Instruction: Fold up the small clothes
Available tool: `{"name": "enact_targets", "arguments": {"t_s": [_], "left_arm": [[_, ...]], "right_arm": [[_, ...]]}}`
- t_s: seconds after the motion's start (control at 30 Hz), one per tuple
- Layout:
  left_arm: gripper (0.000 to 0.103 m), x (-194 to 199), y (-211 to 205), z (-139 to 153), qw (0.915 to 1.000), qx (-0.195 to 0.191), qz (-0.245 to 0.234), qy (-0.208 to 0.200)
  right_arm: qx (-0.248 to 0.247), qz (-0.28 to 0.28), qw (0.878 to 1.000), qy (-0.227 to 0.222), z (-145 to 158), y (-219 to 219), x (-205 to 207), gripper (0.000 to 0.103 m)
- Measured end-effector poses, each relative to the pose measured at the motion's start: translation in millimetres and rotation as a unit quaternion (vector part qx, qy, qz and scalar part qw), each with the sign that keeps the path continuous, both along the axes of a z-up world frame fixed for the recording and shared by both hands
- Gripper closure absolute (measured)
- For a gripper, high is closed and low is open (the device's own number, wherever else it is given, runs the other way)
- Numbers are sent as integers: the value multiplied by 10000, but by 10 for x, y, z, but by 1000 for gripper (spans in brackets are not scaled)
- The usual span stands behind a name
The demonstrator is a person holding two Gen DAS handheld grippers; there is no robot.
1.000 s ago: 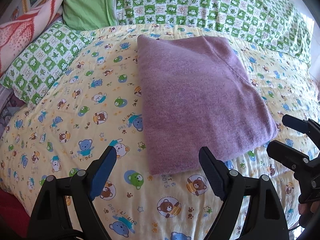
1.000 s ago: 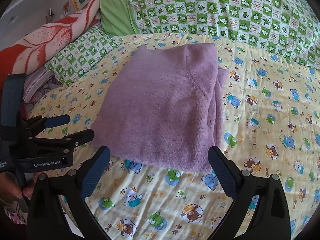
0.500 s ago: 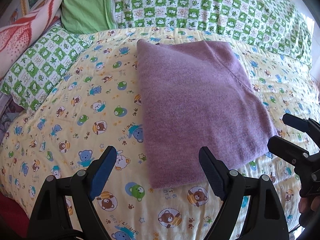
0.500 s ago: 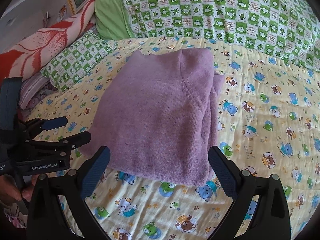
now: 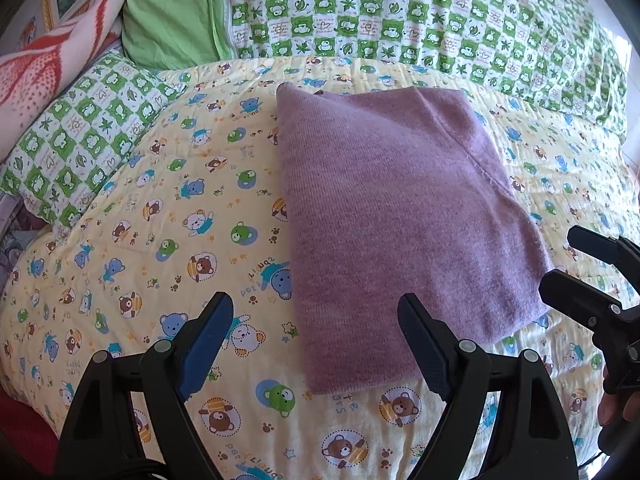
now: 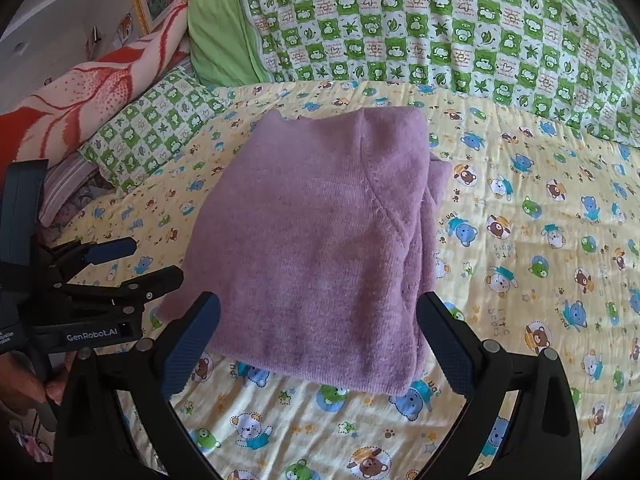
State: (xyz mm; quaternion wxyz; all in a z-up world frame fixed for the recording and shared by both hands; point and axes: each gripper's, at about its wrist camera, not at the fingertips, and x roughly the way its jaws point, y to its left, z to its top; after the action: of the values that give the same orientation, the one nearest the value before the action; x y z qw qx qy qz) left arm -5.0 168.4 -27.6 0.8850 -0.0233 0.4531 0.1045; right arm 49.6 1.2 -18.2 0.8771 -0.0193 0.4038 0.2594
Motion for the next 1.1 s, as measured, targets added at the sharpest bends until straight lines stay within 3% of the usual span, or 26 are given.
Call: {"name": "enact_targets", "arguments": {"t_s": [1.1], "left_arm": [[18, 104, 26, 29, 10000, -4, 20, -30]], "right_arm": [[22, -88, 10000, 18, 12, -17, 80, 4]]}}
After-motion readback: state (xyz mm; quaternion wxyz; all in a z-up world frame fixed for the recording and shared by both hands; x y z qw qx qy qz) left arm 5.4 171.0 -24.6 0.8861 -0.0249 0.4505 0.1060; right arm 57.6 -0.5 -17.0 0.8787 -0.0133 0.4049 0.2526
